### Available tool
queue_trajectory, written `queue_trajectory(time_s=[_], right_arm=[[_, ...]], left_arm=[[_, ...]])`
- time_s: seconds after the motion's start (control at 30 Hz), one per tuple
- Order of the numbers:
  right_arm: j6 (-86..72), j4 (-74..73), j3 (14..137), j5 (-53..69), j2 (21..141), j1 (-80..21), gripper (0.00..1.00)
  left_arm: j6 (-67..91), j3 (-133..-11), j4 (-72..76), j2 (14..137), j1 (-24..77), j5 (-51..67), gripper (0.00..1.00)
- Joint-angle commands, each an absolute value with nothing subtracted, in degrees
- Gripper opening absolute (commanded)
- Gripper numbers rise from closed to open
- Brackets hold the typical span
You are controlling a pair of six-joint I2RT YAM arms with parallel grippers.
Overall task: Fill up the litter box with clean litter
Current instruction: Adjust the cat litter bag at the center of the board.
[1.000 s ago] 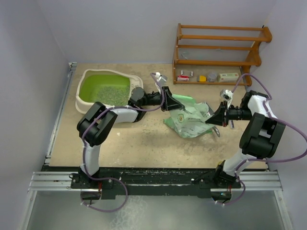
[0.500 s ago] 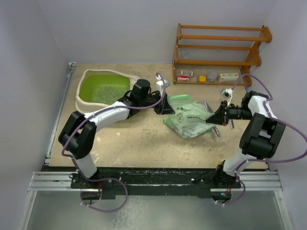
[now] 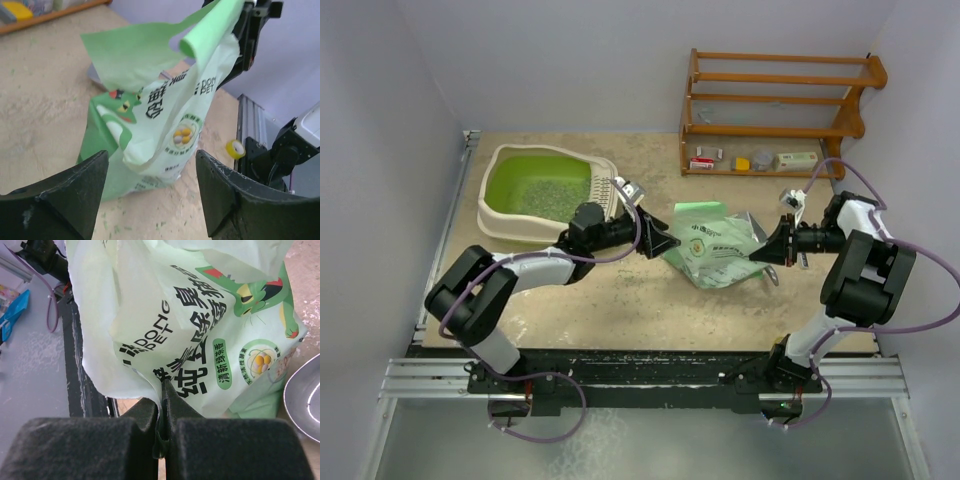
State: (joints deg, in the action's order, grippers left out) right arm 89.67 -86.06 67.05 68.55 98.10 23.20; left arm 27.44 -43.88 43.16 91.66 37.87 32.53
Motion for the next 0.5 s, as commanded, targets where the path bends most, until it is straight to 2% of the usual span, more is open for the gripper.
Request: queue_trajectory(time_s=[0.0, 0.2, 0.37, 0.4, 0.43, 0.47], right_arm=[[94.3, -89.5, 67.6, 69.6, 97.0, 23.1, 0.00], [93.0, -89.6, 68.1, 69.3, 96.3, 23.1, 0.00], [92.4, -89.5, 68.3, 69.3, 96.2, 23.1, 0.00], [92.3, -89.5, 68.4, 69.3, 96.2, 23.1, 0.00], [92.1, -89.5, 68.7, 69.3, 96.4, 23.1, 0.00], [91.8, -89.5, 68.9, 69.4, 96.5, 23.1, 0.00]], left_arm=[[32.1, -45.8, 65.5, 95.9, 39.1, 33.4, 0.69], [28.0, -50.6, 68.0, 102.0, 40.0, 37.1, 0.72], [31.7, -54.4, 76.4, 108.5, 40.9, 42.1, 0.73], [33.7, -55.5, 78.0, 109.8, 40.9, 42.8, 0.71], [35.7, -57.2, 79.5, 111.4, 40.9, 44.6, 0.61], [38.5, -59.5, 80.4, 113.1, 40.8, 48.2, 0.43]])
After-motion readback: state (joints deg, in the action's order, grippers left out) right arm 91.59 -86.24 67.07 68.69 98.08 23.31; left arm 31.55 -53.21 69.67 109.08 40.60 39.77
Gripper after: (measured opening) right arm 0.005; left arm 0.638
